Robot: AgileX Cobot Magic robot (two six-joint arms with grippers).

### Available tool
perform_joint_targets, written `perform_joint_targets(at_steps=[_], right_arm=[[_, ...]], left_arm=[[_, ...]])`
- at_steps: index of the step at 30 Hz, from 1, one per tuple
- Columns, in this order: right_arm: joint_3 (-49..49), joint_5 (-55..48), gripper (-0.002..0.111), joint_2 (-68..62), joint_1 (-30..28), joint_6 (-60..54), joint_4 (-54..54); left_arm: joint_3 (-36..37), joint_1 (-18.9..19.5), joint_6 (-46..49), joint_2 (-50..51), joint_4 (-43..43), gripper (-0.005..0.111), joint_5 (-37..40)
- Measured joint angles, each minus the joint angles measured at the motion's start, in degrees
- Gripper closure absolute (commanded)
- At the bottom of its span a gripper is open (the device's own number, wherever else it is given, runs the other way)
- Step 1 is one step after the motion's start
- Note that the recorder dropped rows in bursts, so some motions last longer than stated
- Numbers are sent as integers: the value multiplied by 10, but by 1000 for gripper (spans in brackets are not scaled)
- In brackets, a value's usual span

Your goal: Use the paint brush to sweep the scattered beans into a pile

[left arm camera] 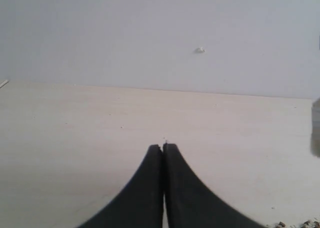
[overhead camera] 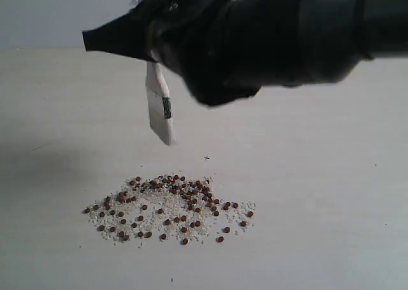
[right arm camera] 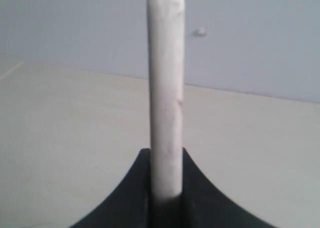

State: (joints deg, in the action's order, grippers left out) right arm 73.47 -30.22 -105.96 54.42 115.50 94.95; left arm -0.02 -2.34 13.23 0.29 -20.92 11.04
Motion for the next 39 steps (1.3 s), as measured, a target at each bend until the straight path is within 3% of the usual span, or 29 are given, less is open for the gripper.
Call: perform_joint_targets(at_steps=[4,11,28,39], right_arm=[[-33,-178,108,3,106,46,-18],[-7,-312,108,-33,224,61,-27],[240,-303,108,-255,240,63,-71],[281,-298,108,-320,241,63,-90]], left_arm=[[0,0,0,0,0,107,0],[0,0,0,0,0,107,0],[0,0,0,0,0,107,0],[0,0,0,0,0,107,0]])
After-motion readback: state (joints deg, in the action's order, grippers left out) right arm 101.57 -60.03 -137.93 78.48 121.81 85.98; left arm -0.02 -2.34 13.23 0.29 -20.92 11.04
